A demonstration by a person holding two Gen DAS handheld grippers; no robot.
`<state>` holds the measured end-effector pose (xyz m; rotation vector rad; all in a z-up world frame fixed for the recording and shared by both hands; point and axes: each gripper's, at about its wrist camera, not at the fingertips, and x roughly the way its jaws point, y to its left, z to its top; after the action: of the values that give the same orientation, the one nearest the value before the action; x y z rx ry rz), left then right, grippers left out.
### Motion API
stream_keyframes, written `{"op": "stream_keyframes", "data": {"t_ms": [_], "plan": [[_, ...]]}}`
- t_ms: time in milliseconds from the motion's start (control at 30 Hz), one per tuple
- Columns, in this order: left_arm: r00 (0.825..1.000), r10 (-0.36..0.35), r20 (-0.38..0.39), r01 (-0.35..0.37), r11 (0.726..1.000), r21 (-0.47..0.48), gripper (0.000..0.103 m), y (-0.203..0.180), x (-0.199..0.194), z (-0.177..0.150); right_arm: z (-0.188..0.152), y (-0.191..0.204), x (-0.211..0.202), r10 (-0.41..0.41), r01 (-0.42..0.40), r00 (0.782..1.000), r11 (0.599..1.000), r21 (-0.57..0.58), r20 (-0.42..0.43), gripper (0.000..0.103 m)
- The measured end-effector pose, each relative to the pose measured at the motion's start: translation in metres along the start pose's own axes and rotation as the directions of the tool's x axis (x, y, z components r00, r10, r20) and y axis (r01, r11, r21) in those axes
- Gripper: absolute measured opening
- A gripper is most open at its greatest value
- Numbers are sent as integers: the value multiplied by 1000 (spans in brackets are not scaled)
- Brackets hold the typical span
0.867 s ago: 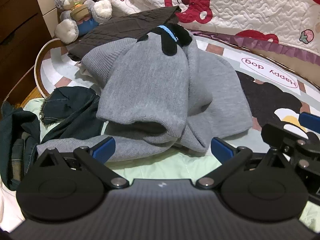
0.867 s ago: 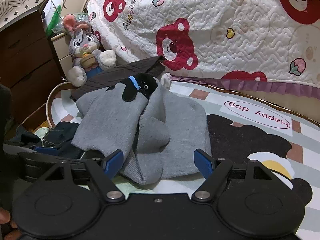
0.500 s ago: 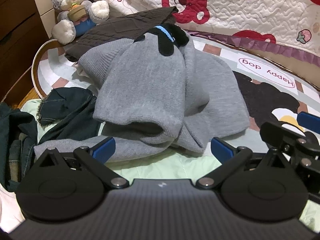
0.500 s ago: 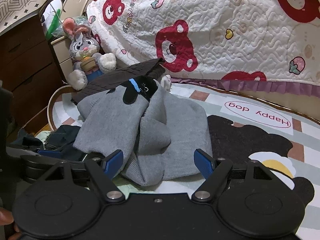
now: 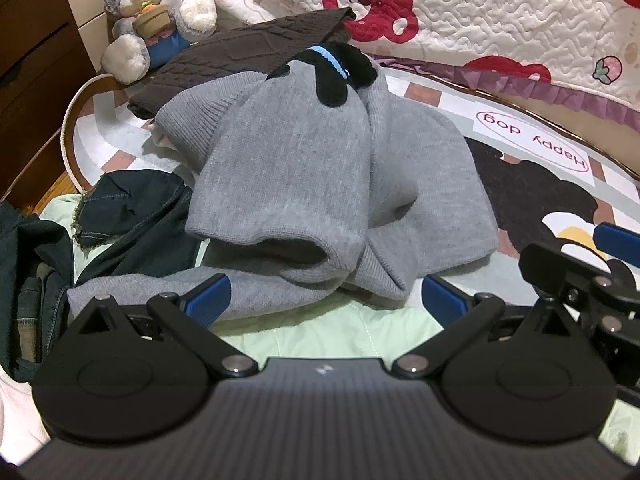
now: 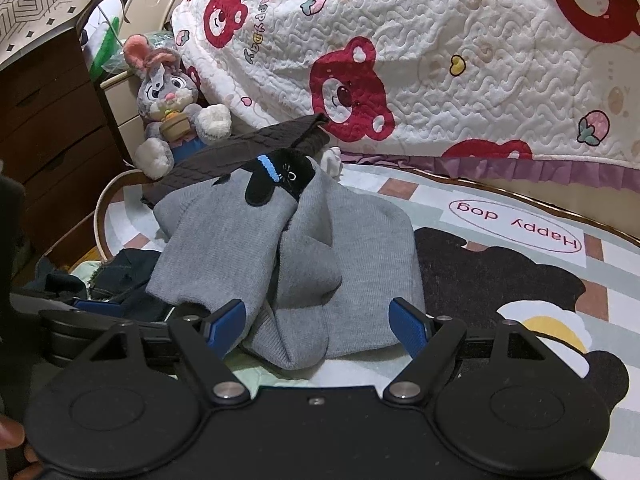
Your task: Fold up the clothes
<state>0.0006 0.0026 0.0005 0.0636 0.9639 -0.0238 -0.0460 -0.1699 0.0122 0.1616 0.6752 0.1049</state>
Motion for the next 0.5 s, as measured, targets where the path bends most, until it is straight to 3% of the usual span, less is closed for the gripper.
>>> {"op": "stream_keyframes", "data": {"t_ms": [500], "plan": [[999,-44,-18,44,999,19,103,1,5,-2,0,-1,2,-2,3,1000,1000,8,-17,84]]}}
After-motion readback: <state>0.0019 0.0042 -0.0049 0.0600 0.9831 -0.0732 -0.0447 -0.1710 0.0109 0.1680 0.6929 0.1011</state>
